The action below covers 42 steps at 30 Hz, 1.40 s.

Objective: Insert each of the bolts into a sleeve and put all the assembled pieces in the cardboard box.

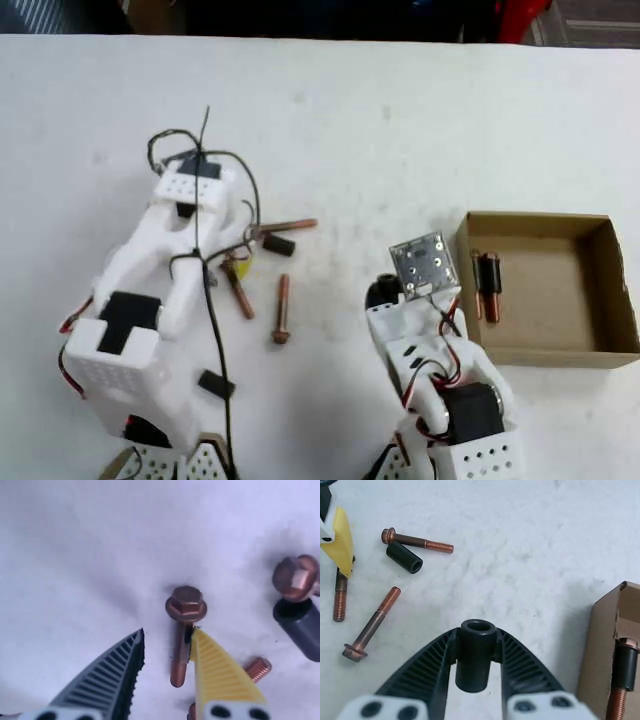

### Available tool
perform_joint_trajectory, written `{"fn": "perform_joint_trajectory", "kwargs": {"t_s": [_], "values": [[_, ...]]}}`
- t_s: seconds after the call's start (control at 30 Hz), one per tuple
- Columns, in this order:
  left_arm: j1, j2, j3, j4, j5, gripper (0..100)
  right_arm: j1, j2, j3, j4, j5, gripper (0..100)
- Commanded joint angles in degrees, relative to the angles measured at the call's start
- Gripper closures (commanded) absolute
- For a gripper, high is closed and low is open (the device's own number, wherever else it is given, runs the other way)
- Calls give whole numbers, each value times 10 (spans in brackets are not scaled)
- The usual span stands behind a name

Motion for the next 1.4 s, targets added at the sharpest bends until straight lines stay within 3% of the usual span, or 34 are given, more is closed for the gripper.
{"fn": "perform_joint_trajectory", "kwargs": {"t_s": [0.0, 0.37, 0.53, 0.67, 1.2, 1.37], "values": [[-4, -4, 25, -43, 7, 831, 6, -8, -5, -2, 5, 981], [-2, -3, 32, -74, 6, 832, 6, -8, -5, -2, 5, 981], [-2, -3, 32, -74, 6, 991, 6, -8, -5, -2, 5, 981], [-2, -3, 32, -75, 6, 915, 6, -8, -5, 0, 5, 981], [-2, 38, 25, -123, 1, 910, 6, -8, -5, 0, 5, 981], [-6, 78, -30, -76, -63, 914, 6, -8, -5, 0, 5, 981]]}}
